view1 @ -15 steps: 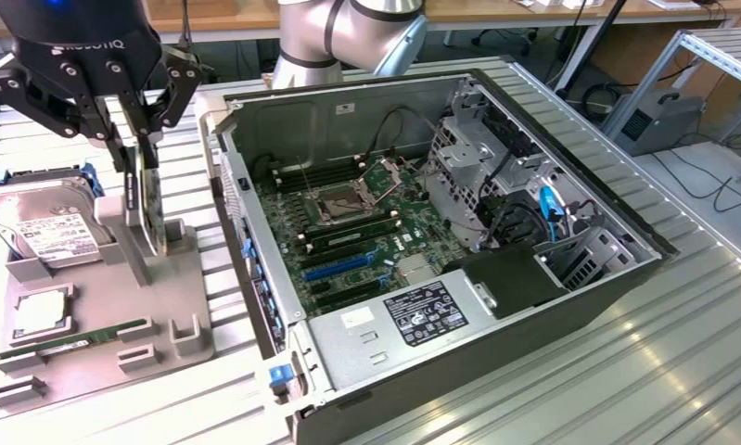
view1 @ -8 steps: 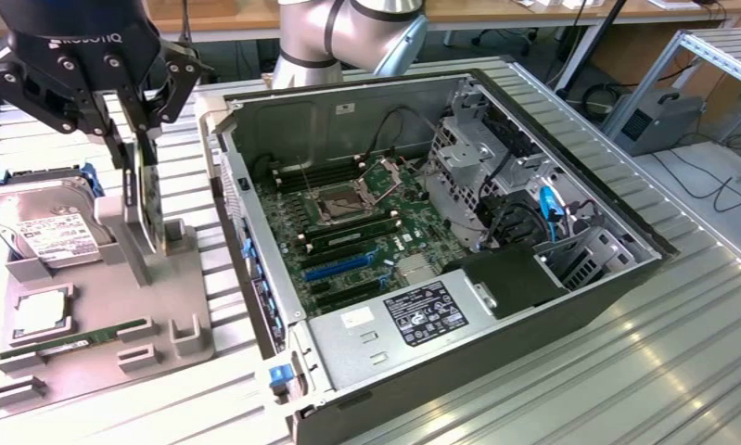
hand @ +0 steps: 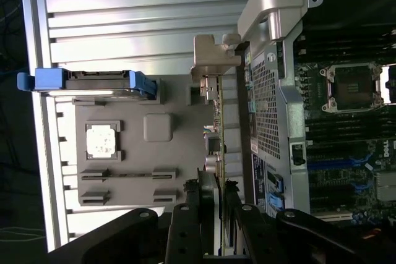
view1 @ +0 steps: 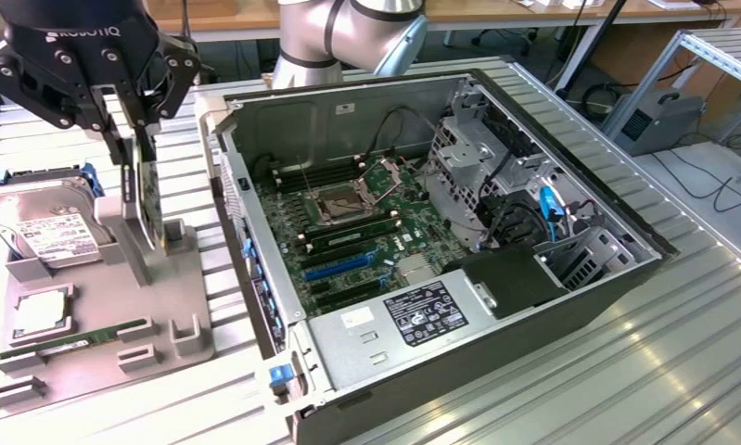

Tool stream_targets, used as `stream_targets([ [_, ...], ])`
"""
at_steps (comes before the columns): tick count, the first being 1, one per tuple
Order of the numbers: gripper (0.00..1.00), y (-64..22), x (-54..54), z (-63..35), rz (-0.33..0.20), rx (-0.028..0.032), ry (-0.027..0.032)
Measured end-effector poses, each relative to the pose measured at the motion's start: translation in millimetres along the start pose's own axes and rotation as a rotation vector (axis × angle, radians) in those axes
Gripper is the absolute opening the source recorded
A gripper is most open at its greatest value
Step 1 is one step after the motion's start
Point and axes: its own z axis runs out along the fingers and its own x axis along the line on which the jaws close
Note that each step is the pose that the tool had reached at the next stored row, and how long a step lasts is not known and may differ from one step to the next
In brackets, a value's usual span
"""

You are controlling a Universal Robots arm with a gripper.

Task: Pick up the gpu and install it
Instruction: 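Pick up the gpu and move the gpu toward the slot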

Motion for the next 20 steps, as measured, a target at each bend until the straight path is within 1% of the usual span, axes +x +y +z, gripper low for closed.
stream_targets([
  [20,0.27,0.5,-0.4,-10.9,0.0,0.0,0.0006],
])
